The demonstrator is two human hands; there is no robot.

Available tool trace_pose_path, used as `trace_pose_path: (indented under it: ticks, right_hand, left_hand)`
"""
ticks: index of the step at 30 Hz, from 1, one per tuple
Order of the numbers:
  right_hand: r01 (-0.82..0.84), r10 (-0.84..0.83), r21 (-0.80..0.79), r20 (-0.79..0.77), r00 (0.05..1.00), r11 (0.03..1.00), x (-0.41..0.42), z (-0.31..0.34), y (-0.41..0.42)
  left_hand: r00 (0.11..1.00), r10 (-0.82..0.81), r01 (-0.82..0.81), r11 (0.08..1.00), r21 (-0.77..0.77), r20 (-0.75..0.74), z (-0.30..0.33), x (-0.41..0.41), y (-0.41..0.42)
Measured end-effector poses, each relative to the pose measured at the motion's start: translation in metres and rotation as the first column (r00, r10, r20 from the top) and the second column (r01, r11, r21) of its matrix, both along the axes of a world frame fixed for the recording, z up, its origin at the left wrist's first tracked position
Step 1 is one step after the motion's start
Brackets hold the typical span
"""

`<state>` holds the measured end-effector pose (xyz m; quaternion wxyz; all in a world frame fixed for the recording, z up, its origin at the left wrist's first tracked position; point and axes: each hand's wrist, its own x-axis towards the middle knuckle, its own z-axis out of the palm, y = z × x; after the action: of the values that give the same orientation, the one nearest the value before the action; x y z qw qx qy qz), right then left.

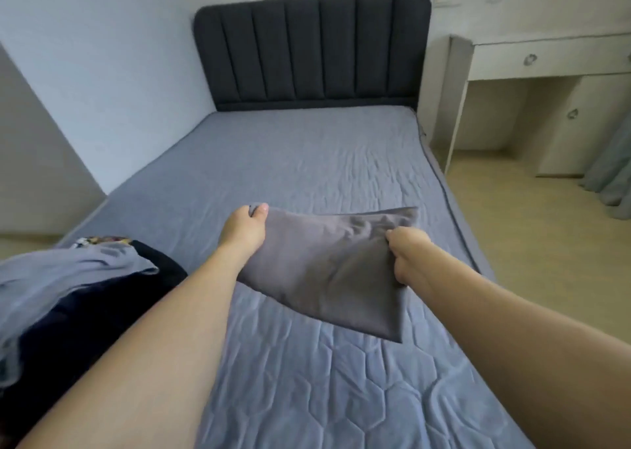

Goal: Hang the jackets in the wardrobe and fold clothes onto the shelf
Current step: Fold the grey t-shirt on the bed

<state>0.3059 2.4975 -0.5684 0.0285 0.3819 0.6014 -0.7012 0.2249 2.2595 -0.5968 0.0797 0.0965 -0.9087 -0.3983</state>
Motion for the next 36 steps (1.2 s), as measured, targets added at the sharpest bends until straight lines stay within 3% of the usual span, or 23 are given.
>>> trace_pose_path:
  ticks: [2, 5, 7, 9, 12, 15, 19, 24, 27, 31, 36]
  right_hand:
    - [-0.118, 0.119, 0.03, -0.022, 0.993, 0.993, -0.022, 0.073, -0.03]
    - [-0.237, 0.251, 0.146, -0.086, 0.964, 0.961, -0.041, 0.239, -0.113]
    - [-0.353, 0.389, 0.252, -0.106, 0.915, 0.901, -0.042, 0.343, -0.181]
    - [-0.414, 0.46, 0.262, -0.145, 0.876, 0.872, -0.028, 0.443, -0.252]
    - [-0.564, 0.634, 0.299, -0.247, 0.733, 0.77, -0.002, 0.565, -0.361]
    - [-0.671, 0.743, 0.319, -0.291, 0.603, 0.669, 0.029, 0.64, -0.459]
    - [-0.768, 0.827, 0.326, -0.335, 0.452, 0.551, 0.061, 0.689, -0.593]
    - [-0.821, 0.91, 0.456, -0.379, 0.169, 0.343, 0.097, 0.712, -0.758]
    - [-0.817, 0.918, 0.481, -0.371, 0.139, 0.318, 0.102, 0.716, -0.834]
    - [-0.825, 0.926, 0.513, -0.377, 0.032, 0.238, 0.078, 0.709, -0.966]
    - [-0.865, 0.923, 0.446, -0.383, 0.048, 0.23, 0.035, 0.734, -1.134]
  left_hand:
    - [0.996, 0.09, -0.089, 0.996, 0.02, -0.024, 0.093, 0.007, -0.054]
    - [0.971, 0.217, -0.209, 0.974, 0.086, -0.102, 0.257, 0.031, -0.146]
    - [0.929, 0.334, -0.319, 0.941, 0.113, -0.159, 0.368, 0.061, -0.211]
    - [0.865, 0.461, -0.445, 0.887, 0.122, -0.199, 0.467, 0.1, -0.277]
    - [0.759, 0.608, -0.595, 0.793, 0.129, -0.234, 0.586, 0.17, -0.373]
    - [0.647, 0.716, -0.708, 0.692, 0.142, -0.261, 0.67, 0.239, -0.464]
    - [0.515, 0.806, -0.787, 0.579, 0.21, -0.292, 0.728, 0.312, -0.571]
    - [0.346, 0.89, -0.863, 0.426, 0.271, -0.297, 0.731, 0.379, -0.693]
    - [0.296, 0.914, -0.879, 0.375, 0.295, -0.279, 0.722, 0.39, -0.752]
    - [0.232, 0.933, -0.898, 0.314, 0.309, -0.274, 0.716, 0.379, -0.867]
    - [0.2, 0.942, -0.894, 0.288, 0.343, -0.27, 0.747, 0.35, -1.028]
